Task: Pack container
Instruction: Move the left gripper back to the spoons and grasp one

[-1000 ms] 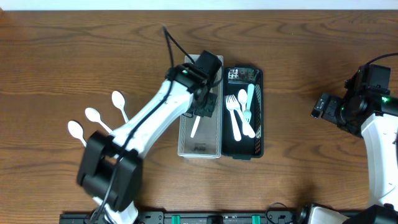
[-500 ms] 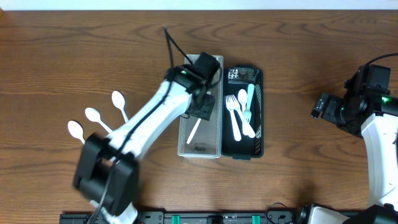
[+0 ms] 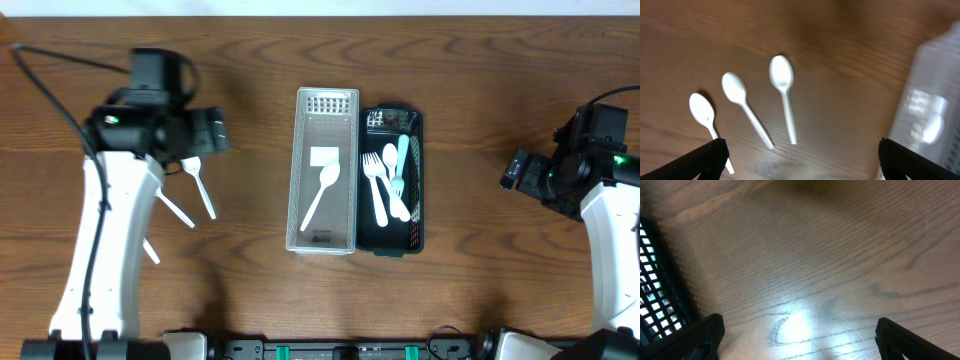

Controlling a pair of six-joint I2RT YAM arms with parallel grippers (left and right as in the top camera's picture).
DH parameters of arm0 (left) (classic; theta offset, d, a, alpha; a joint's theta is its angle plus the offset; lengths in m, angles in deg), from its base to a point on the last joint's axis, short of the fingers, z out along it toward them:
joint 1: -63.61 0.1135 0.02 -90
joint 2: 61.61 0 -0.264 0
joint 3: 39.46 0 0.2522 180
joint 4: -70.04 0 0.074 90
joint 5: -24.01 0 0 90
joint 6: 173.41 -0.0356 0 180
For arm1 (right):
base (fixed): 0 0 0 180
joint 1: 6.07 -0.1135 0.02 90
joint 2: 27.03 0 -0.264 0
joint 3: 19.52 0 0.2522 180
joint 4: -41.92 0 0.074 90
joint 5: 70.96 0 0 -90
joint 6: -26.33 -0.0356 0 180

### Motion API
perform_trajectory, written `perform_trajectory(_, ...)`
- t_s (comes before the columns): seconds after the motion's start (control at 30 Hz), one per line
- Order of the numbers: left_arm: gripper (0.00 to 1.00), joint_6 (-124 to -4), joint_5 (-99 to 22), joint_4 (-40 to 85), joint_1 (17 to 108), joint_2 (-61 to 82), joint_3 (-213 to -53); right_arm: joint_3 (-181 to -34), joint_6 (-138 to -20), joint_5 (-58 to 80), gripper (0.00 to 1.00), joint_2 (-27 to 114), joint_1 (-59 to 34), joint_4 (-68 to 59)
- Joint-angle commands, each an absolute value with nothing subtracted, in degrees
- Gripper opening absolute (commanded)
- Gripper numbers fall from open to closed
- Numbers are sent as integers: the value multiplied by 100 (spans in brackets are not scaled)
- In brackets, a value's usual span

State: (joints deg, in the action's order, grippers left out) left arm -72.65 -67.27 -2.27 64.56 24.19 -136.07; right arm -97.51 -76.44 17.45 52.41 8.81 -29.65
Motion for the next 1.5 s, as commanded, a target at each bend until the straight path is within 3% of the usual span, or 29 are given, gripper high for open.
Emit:
perform_trajectory(0.0,98,-7173,-6060,-94,6943,2813,-13268,-9727,-7600,1706,99,5248,918,-2969)
perform_trajectory(0.43,98,-7214,-5865,654,7162,4581,-12910,-9727,-7600,1706,99,5248,918,-2980)
perform_trajectory(1.13,100,-7236,-5861,862,7162,5632,-12908,-9727,-7598,1706,99,5248,918,-2991)
perform_trajectory(1.3,89,-7236,-5861,857,7162,5632,-12908,-9727,-7598,1706,99,5248,918,-3015)
perform_trajectory(1.47,89,-7236,-5863,831,7162,5632,-12908,-9727,-7600,1706,99,5248,918,-3032)
